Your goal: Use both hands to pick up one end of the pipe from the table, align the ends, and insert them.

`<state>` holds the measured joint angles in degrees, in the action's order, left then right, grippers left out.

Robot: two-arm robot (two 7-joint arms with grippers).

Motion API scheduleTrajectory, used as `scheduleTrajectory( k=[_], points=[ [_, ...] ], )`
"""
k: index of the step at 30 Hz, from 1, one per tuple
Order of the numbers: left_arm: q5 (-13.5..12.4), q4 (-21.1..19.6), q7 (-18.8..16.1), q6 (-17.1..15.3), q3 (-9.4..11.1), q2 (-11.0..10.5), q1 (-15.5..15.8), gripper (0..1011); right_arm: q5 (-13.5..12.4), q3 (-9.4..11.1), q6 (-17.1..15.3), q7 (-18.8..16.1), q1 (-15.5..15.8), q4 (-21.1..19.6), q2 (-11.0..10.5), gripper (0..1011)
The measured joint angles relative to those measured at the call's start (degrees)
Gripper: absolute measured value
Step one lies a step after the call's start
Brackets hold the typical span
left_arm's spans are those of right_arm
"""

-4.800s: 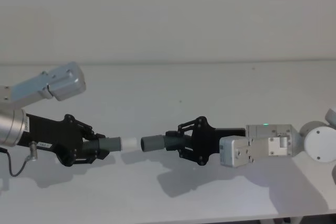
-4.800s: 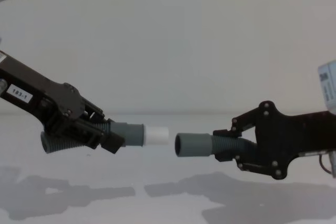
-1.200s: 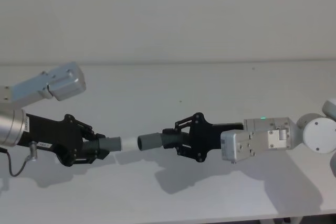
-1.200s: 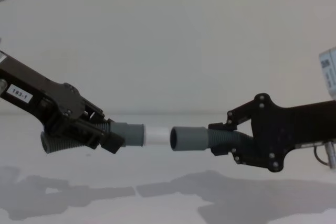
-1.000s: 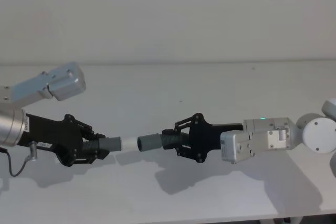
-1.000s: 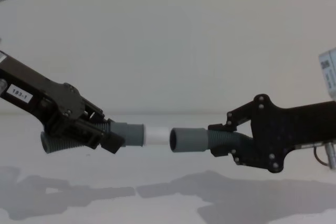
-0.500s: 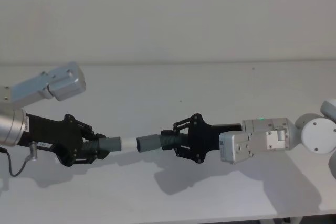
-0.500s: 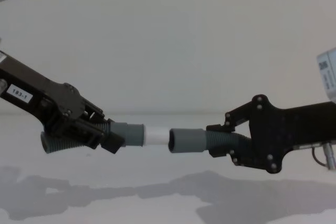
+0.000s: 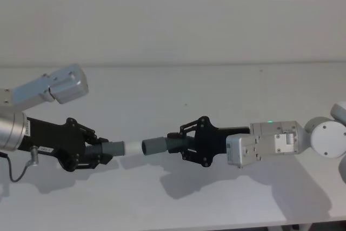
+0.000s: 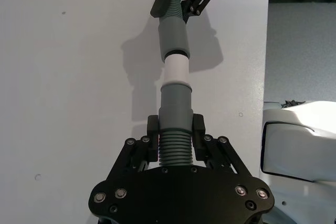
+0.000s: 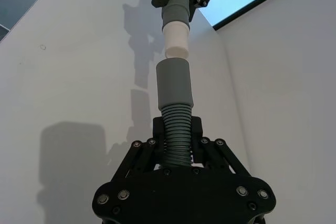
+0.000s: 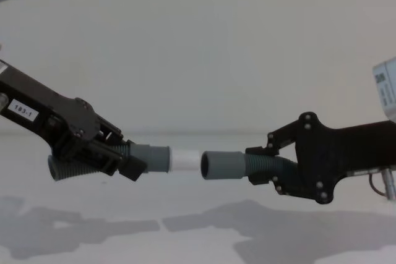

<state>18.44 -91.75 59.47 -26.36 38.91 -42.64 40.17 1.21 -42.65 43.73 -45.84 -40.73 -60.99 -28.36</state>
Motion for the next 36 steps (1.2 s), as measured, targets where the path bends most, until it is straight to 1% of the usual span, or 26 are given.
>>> scheduleTrajectory(
  k=[36],
  points=[
    [0.0,0.0,0.0,0.0,0.0,0.0,0.0,335,-0.67,0.11,-0.17,-0.39,-0.2,0.61,0.5,253]
  ],
)
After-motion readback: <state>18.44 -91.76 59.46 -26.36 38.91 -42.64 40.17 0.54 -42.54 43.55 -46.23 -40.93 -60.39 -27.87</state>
